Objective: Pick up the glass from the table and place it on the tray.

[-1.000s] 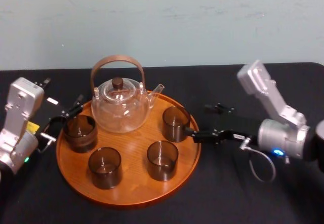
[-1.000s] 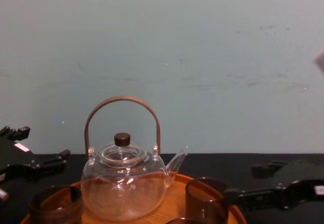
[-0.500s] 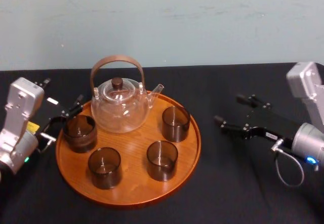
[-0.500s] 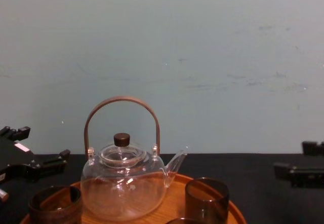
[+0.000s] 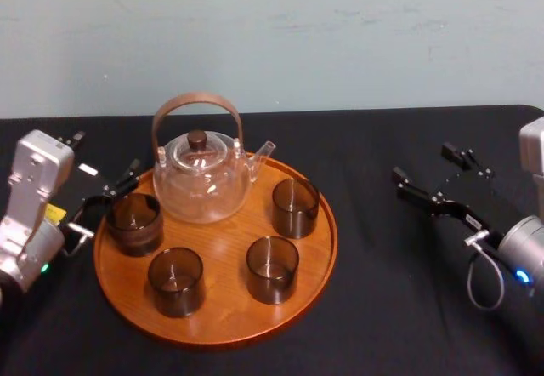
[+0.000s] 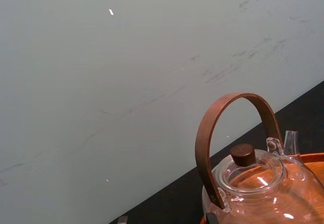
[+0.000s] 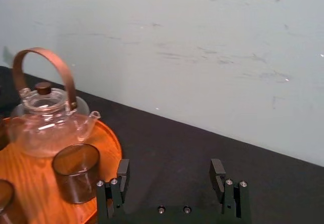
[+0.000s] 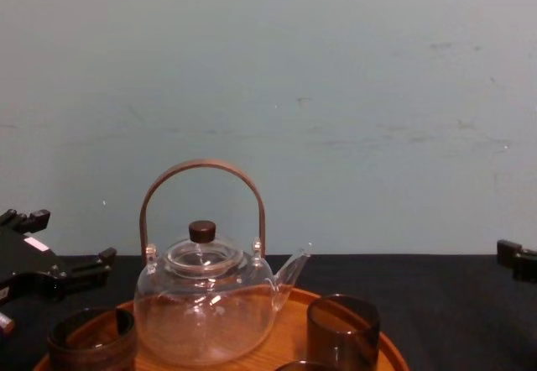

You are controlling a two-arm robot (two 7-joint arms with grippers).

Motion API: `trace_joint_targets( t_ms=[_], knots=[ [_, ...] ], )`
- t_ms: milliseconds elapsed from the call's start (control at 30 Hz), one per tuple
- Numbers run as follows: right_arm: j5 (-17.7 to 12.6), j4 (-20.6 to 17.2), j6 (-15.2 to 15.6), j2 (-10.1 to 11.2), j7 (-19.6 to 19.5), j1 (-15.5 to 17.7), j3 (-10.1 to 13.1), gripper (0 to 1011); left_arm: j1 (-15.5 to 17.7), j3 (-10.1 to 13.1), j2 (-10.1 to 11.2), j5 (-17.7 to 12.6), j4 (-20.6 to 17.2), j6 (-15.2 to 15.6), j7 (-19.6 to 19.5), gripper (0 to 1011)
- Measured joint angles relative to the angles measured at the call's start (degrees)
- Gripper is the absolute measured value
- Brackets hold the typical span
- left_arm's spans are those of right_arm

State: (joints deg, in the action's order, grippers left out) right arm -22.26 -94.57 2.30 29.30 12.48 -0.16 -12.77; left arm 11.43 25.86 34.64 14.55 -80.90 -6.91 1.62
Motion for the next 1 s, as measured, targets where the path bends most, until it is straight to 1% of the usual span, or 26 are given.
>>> trace_joint_targets(
  t_ms=[33, 67, 233, 433, 1000],
  knots=[
    [0.0, 0.0, 0.0, 0.0, 0.0, 0.0, 0.0, 1002, 0.0, 0.0, 0.0, 0.0, 0.0, 0.0, 0.0, 1001],
    [0.5, 0.5, -0.2, -0.8, -0.6, -0.1, 0.0, 1002, 0.0, 0.0, 0.0, 0.0, 0.0, 0.0, 0.0, 1001],
    [1.9, 2.3, -0.5, -3.0, -1.8, -1.1, 0.0, 1002, 0.0, 0.0, 0.0, 0.0, 0.0, 0.0, 0.0, 1001],
    [3.2, 3.8, -0.4, -4.7, -2.4, -2.1, 0.0, 1002, 0.0, 0.0, 0.0, 0.0, 0.0, 0.0, 0.0, 1001],
    [3.1, 3.5, -0.4, -4.4, -2.4, -1.9, 0.0, 1002, 0.0, 0.0, 0.0, 0.0, 0.0, 0.0, 0.0, 1001]
  ],
)
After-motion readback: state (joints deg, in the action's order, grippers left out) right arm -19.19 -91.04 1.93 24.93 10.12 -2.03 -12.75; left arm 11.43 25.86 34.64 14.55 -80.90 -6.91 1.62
